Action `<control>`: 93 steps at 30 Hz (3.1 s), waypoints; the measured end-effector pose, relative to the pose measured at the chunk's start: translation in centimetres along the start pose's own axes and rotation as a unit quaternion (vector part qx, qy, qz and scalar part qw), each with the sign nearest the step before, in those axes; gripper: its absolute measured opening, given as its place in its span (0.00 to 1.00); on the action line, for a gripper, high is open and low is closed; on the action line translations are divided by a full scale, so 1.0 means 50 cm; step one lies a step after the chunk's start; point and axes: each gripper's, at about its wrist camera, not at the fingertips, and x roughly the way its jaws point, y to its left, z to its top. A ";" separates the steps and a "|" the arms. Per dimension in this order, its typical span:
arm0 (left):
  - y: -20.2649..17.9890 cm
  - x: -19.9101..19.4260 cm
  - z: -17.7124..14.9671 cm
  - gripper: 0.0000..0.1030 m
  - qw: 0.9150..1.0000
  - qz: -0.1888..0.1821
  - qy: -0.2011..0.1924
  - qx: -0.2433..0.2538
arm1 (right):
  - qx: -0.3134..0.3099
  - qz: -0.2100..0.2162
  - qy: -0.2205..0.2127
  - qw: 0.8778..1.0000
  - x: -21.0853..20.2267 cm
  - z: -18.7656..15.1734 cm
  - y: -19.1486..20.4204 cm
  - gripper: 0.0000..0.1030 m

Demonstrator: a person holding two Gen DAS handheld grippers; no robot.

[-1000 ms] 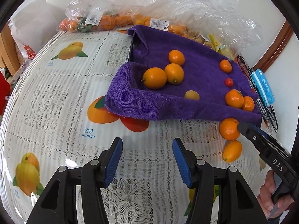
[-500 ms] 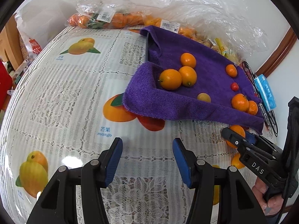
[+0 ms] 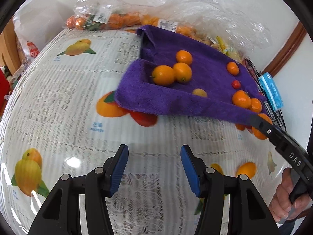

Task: Organize fruits
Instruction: 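Grasp a large orange with the right gripper while the left gripper grasps another orange, then lift both oranges and carry them toward the purple towel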

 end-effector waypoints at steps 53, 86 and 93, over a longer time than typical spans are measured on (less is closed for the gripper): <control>-0.252 0.038 -0.065 0.31 0.987 -0.078 0.018 0.139 | 0.053 -0.077 -0.004 0.996 -0.073 -0.182 -0.178 0.40; -0.105 0.017 -0.057 0.31 0.991 0.057 -0.086 0.086 | -0.018 -0.060 0.005 0.998 0.002 -0.138 -0.051 0.54; -0.103 0.016 -0.058 0.30 0.991 0.057 -0.090 0.087 | -0.017 -0.075 0.005 0.997 0.003 -0.140 -0.050 0.53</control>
